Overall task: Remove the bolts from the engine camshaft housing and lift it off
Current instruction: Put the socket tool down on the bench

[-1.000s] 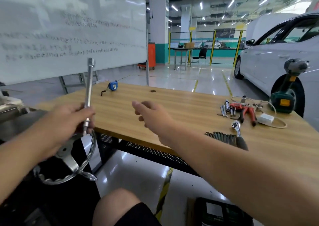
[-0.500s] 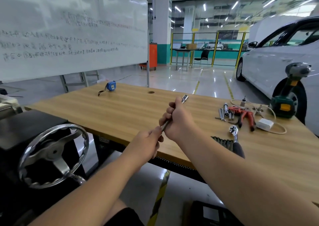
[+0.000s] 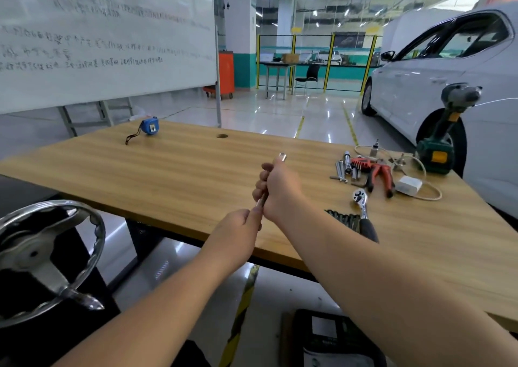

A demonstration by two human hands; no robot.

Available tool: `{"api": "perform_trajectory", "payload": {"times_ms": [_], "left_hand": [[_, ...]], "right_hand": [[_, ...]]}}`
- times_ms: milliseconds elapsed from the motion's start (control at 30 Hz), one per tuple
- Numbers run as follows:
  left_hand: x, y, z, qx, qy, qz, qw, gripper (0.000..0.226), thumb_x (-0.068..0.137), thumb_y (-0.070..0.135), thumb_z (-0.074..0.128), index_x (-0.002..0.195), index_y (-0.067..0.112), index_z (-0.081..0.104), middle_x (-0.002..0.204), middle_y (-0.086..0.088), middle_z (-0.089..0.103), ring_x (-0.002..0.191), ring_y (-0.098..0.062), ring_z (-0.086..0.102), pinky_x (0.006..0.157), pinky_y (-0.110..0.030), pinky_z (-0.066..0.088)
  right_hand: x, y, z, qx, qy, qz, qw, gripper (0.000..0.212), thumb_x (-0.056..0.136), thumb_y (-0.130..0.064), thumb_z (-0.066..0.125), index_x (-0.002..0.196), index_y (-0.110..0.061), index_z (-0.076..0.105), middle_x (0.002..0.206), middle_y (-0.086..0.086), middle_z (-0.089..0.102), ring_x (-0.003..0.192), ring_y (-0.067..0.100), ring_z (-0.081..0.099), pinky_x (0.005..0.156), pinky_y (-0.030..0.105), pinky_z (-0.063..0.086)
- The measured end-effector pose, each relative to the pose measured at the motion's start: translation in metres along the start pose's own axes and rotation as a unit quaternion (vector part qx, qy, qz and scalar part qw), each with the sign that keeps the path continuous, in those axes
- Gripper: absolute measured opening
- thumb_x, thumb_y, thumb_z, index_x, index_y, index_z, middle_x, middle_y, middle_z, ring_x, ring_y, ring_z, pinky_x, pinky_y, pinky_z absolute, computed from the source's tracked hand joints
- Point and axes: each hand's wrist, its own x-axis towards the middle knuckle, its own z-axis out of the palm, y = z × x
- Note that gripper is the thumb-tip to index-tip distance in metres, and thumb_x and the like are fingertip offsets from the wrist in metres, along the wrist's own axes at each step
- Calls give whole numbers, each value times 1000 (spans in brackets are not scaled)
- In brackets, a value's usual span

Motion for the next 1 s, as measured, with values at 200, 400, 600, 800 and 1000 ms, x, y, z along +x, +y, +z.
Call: {"api": "perform_trajectory", "payload": {"times_ms": [200, 400, 600, 800, 1000], "left_hand": [[5, 3, 19, 75, 14, -5, 997, 49, 106, 49, 35, 83, 17, 64, 73, 1, 64, 67, -13, 59, 56, -30, 38], [19, 6, 32, 218, -10, -16, 976, 35, 106, 46, 43, 90, 21, 64, 78, 2, 66, 72, -13, 64, 61, -30, 53], [29, 10, 47, 187, -44, -7, 981, 18, 101, 41, 55, 100, 26, 65, 86, 9, 65, 78, -4, 60, 67, -22, 51], [24, 9, 47, 167, -74, 29, 983, 26, 99, 56, 50, 106, 34, 62, 86, 13, 63, 81, -3, 59, 76, -29, 54], [14, 5, 36, 161, -64, 37, 984, 27, 100, 53, 50, 111, 32, 63, 90, 13, 64, 84, -4, 60, 83, -32, 56]], "right_hand": [[36, -15, -24, -378, -6, -150, 914, 25, 101, -17, 45, 98, -1, 64, 73, 6, 59, 53, 10, 52, 41, 14, 38], [62, -29, -30, -751, 10, -175, 637, 27, 96, 4, 38, 100, 1, 64, 97, 9, 50, 79, 24, 52, 61, 31, 40], [88, -33, -42, -880, -30, -117, 460, 18, 99, -4, 46, 83, -7, 55, 82, 4, 48, 71, 20, 49, 67, 32, 43], [97, -44, -62, -909, -4, -112, 401, 14, 93, -13, 51, 81, -14, 55, 85, 2, 60, 70, 20, 56, 58, 33, 45], [81, -47, -49, -915, 40, -191, 352, 17, 85, -9, 49, 74, -20, 55, 75, -3, 58, 61, 19, 54, 46, 27, 32]]}}
